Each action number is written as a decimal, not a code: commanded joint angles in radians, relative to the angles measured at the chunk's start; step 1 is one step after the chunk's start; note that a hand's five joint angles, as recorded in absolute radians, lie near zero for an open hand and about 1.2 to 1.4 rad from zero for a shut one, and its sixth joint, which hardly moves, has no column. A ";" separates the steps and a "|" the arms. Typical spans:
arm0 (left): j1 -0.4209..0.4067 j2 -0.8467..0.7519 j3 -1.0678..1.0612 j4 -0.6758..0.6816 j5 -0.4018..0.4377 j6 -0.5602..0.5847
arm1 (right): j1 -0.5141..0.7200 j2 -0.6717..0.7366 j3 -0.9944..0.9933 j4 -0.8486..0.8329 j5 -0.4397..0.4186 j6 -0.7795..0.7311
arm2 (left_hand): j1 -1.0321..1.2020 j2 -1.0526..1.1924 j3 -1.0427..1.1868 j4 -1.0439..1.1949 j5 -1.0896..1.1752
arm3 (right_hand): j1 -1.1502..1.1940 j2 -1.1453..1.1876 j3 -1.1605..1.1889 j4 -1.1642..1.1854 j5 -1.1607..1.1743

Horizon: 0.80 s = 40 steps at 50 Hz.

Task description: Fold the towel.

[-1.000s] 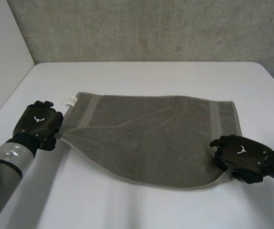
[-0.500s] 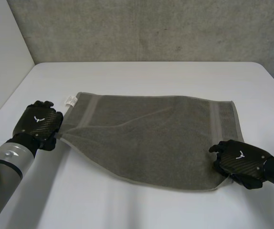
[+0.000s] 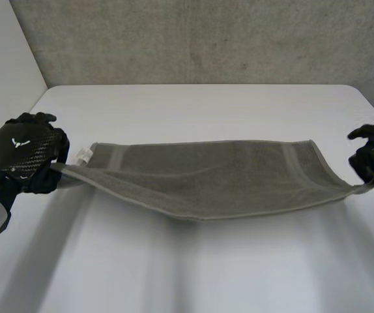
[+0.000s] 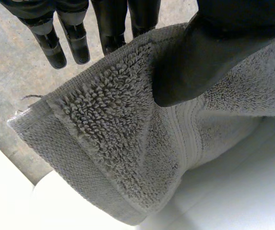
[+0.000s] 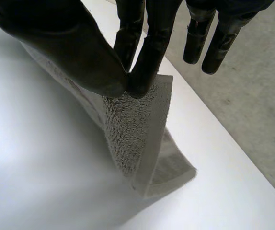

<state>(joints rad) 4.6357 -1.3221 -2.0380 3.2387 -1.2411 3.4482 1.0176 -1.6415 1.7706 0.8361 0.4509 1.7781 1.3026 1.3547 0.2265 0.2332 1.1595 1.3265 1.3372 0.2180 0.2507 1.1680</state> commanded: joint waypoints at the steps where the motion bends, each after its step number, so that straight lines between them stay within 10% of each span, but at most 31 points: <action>1: 0.006 -0.029 0.004 -0.028 0.025 0.002 | -0.010 0.029 -0.071 0.005 0.002 0.046 | 0.094 0.042 -0.052 -0.059 0.062 | 0.070 0.059 -0.044 -0.076 0.054; 11: -0.054 -0.319 0.140 -0.036 0.014 0.009 | 0.127 0.301 -0.296 -0.025 0.071 0.153 | 0.094 0.042 -0.052 -0.059 0.062 | 0.070 0.059 -0.044 -0.076 0.054; 21: -0.092 -0.616 0.461 -0.100 -0.007 0.005 | 0.347 0.544 -0.591 -0.291 0.377 0.397 | 0.094 0.042 -0.052 -0.059 0.062 | 0.070 0.059 -0.044 -0.076 0.054; 40: -0.147 -0.991 0.870 -0.109 -0.069 0.008 | 0.539 0.767 -0.674 -0.741 0.577 0.620 | 0.094 0.042 -0.052 -0.059 0.062 | 0.070 0.059 -0.044 -0.076 0.054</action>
<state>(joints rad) 4.4914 -2.2277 -1.2325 3.1152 -1.3151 3.4549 1.5165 -0.9543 1.1266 0.1584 0.9861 2.3848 1.3026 1.3574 0.2265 0.2332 1.1594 1.3266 1.3374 0.2180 0.2507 1.1697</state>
